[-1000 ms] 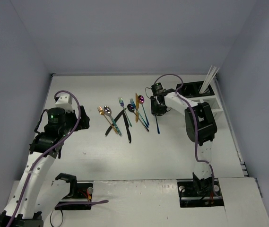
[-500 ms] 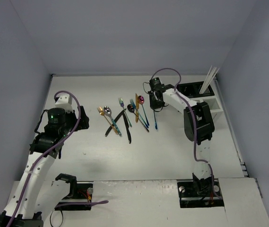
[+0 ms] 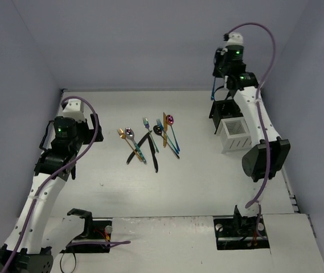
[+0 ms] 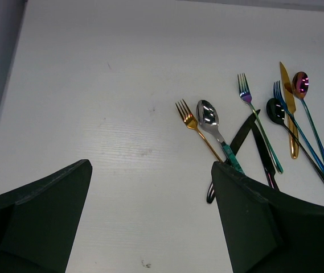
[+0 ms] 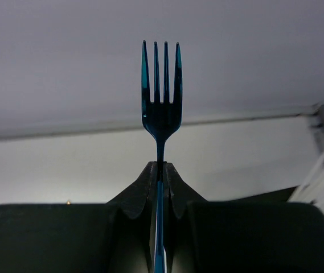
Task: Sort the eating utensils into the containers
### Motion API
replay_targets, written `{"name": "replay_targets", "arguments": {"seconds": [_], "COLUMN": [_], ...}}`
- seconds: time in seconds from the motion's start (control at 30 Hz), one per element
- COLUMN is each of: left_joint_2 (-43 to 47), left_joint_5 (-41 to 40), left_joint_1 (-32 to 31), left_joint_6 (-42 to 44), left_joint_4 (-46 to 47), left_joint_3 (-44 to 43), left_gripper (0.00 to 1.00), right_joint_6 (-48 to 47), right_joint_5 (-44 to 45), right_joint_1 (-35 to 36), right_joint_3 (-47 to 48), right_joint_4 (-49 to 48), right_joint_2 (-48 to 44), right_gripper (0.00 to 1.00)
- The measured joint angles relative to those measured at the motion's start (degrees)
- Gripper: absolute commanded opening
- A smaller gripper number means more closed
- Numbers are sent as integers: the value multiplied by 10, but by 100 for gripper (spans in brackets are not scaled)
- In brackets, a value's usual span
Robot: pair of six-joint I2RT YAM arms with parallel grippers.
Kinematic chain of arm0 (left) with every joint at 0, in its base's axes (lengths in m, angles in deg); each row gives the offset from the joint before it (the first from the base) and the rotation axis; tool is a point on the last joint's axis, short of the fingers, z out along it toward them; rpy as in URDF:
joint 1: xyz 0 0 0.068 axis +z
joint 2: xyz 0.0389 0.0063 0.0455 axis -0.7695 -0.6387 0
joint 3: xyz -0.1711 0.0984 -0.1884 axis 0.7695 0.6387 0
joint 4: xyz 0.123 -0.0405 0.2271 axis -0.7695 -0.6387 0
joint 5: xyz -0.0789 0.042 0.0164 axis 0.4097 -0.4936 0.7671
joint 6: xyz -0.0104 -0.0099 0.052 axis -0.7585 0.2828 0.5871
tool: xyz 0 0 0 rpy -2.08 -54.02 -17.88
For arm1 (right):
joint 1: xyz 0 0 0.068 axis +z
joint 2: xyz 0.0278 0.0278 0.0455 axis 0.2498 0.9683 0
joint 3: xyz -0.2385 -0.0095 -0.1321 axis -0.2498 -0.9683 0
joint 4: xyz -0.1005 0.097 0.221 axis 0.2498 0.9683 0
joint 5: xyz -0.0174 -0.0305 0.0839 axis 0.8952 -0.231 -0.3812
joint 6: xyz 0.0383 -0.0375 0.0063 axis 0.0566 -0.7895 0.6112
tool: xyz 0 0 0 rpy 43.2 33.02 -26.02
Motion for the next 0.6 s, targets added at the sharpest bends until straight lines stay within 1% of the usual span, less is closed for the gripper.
{"name": "replay_targets", "arguments": {"seconds": [0.1, 0.2, 0.33, 0.6], "left_joint_2": [-1, 5, 22, 31], "left_joint_5": [-12, -18, -28, -32], "left_joint_1": [4, 10, 16, 17], "left_joint_6": [9, 13, 18, 23], "left_joint_4": [13, 26, 28, 30], "left_joint_3": [0, 10, 29, 36], "left_gripper": [85, 85, 85, 85], "right_joint_6": [-19, -34, -50, -60], "right_joint_5": [16, 24, 25, 27], "right_joint_1": [-49, -78, -88, -88], "right_joint_3": [-45, -100, -184, -340], "right_joint_4": [-70, -133, -201, -321], "right_joint_2": [-32, -45, -46, -47], "right_gripper": [0, 0, 0, 0]}}
